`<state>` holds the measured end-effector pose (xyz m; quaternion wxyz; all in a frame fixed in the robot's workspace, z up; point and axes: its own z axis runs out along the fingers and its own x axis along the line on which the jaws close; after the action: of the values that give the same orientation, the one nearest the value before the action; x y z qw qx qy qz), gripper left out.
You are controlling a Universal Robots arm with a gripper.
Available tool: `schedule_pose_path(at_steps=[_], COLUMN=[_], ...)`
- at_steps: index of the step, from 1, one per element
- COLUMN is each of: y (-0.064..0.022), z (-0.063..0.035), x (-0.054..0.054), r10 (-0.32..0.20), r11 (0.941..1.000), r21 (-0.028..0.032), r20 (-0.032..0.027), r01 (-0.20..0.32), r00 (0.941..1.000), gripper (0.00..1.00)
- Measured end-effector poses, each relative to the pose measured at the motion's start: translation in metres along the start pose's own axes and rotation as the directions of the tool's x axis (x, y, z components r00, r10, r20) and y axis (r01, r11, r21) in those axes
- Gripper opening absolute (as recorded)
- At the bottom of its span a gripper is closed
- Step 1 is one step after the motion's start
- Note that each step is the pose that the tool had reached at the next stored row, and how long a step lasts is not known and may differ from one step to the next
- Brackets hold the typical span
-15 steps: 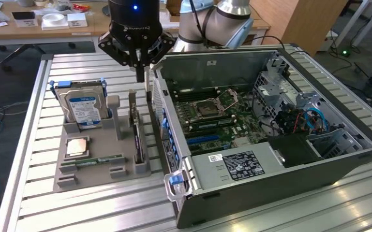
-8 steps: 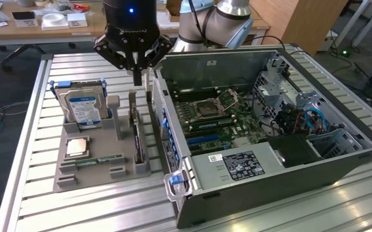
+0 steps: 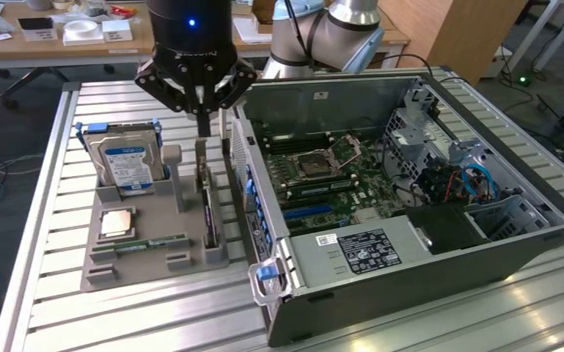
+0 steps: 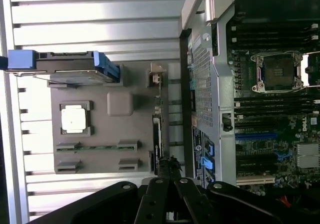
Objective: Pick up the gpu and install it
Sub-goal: 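Reach for the gpu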
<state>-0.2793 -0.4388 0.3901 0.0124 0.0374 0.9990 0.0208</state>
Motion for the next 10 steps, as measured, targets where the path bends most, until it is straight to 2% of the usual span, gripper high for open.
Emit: schedule_pose_path(at_steps=[7, 10], y=[-0.0100, -0.0113], z=[0.0008, 0.0008], x=[0.0033, 0.0039], r10=[0.000, 0.000], r11=[1.0000, 1.0000], r21=[0.0022, 0.0026], r20=[0.0001, 0.0002], r01=[0.000, 0.000], r00=[1.0000, 1.0000], gripper=[0.11, 0.11])
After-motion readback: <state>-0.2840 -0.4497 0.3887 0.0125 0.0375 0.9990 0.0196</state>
